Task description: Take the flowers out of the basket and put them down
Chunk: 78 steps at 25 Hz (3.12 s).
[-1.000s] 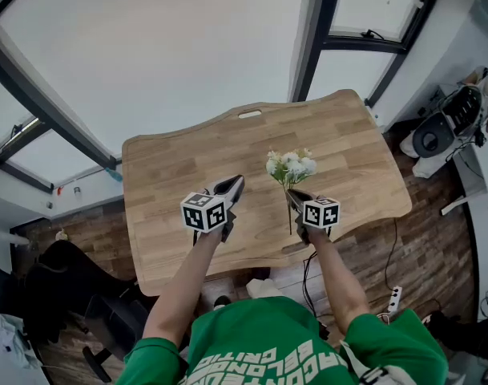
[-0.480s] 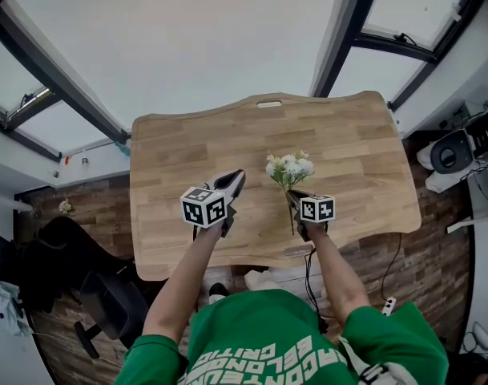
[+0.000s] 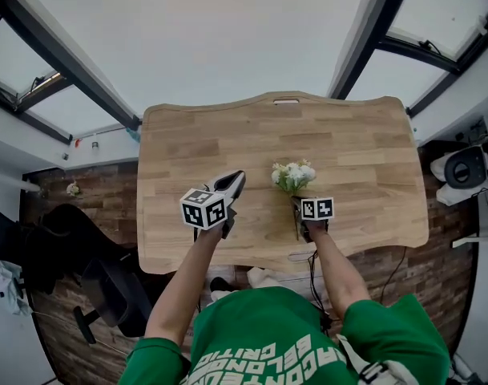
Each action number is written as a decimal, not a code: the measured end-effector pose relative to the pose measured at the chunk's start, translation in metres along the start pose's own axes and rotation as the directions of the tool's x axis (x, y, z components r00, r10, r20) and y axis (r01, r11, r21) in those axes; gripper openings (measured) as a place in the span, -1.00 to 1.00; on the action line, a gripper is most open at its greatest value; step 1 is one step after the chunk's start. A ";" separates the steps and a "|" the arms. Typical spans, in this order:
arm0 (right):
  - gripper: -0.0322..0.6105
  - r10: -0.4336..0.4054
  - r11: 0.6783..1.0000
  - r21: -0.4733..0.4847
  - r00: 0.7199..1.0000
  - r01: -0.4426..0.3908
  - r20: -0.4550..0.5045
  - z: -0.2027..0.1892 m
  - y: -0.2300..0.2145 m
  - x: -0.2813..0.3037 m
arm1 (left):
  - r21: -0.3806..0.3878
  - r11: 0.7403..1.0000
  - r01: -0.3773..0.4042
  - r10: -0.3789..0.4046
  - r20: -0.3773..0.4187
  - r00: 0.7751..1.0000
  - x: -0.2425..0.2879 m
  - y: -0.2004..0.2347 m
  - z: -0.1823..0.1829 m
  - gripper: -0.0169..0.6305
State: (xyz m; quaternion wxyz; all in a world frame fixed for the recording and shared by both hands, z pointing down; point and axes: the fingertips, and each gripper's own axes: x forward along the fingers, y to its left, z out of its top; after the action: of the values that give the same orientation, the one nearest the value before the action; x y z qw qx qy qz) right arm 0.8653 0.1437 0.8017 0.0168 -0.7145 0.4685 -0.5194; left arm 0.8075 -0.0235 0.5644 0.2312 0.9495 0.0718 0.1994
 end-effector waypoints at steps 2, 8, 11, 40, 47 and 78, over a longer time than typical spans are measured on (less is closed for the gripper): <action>-0.88 -0.008 1.000 0.011 1.000 0.008 -0.026 -0.004 -0.004 0.008 | -0.005 1.000 -0.013 0.014 0.002 1.000 -0.003 0.005 0.000 -0.89; -0.87 -0.029 0.999 0.024 0.997 0.031 -0.065 -0.009 -0.015 0.021 | -0.017 0.999 -0.041 0.041 0.014 0.999 -0.007 0.016 0.002 -0.89; -0.86 -0.048 0.999 0.023 0.996 0.050 -0.079 -0.011 -0.018 0.024 | -0.020 0.999 -0.046 0.047 0.015 0.999 -0.009 0.018 0.002 -0.89; -0.41 -0.139 0.990 0.014 0.945 0.141 0.296 0.041 0.029 -0.094 | 0.017 0.996 0.092 -0.093 0.027 0.995 -0.041 -0.019 -0.004 -0.89; -0.86 -0.115 0.984 -0.066 0.865 0.168 0.488 0.065 0.093 -0.167 | 0.047 0.988 0.147 -0.149 0.048 0.988 -0.060 -0.042 -0.003 -0.89; -0.88 -0.138 0.943 -0.143 0.746 0.299 0.652 0.011 0.216 -0.273 | 0.217 0.924 0.314 -0.319 -0.011 0.948 -0.116 -0.115 -0.024 -0.89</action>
State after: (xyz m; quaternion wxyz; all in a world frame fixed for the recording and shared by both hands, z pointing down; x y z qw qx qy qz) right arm 0.7273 0.2051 0.4881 0.0262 -0.8940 0.4066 -0.1866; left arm 0.6867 0.0611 0.4903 0.1566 0.9473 0.2424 0.1389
